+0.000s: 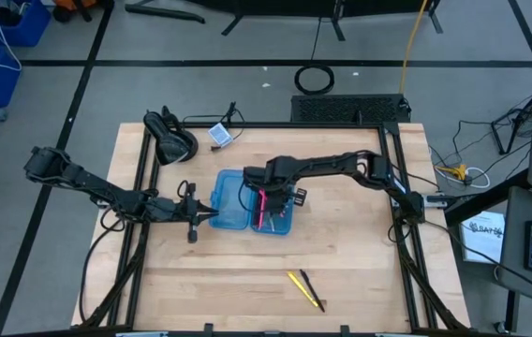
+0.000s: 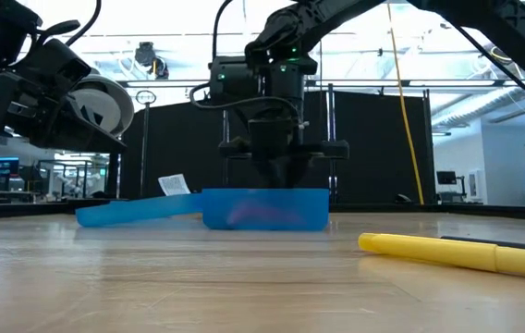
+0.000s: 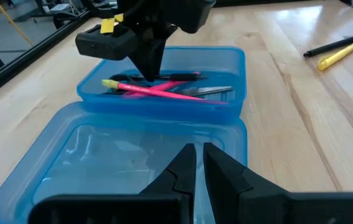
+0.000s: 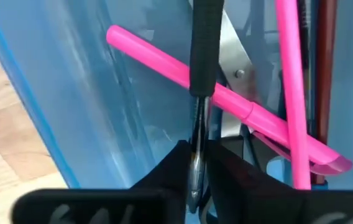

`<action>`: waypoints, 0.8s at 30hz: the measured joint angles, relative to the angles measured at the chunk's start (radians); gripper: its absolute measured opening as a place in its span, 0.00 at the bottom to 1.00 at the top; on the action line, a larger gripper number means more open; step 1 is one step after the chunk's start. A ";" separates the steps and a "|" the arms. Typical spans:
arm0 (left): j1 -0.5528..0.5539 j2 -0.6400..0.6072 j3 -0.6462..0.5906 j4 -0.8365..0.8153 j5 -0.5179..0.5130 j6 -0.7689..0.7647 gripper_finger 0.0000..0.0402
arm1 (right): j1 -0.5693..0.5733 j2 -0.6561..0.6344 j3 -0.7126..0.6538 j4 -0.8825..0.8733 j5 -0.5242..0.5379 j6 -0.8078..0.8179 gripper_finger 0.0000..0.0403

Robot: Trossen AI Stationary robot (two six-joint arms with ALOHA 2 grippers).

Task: Pick & place school supplies into a supply box
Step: Put the top black pen into the blue supply box, then put the yellow pen into the blue supply box

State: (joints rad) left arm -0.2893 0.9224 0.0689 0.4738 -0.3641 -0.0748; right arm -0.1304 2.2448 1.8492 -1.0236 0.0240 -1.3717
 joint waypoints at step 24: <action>-0.028 0.000 0.000 0.001 0.007 -0.014 0.09 | 0.125 -0.183 -0.001 0.003 0.226 0.253 0.30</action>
State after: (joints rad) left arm -0.3176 0.9222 0.0685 0.4744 -0.3573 -0.0883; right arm -0.0054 2.0614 1.8483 -1.0207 0.2502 -1.1189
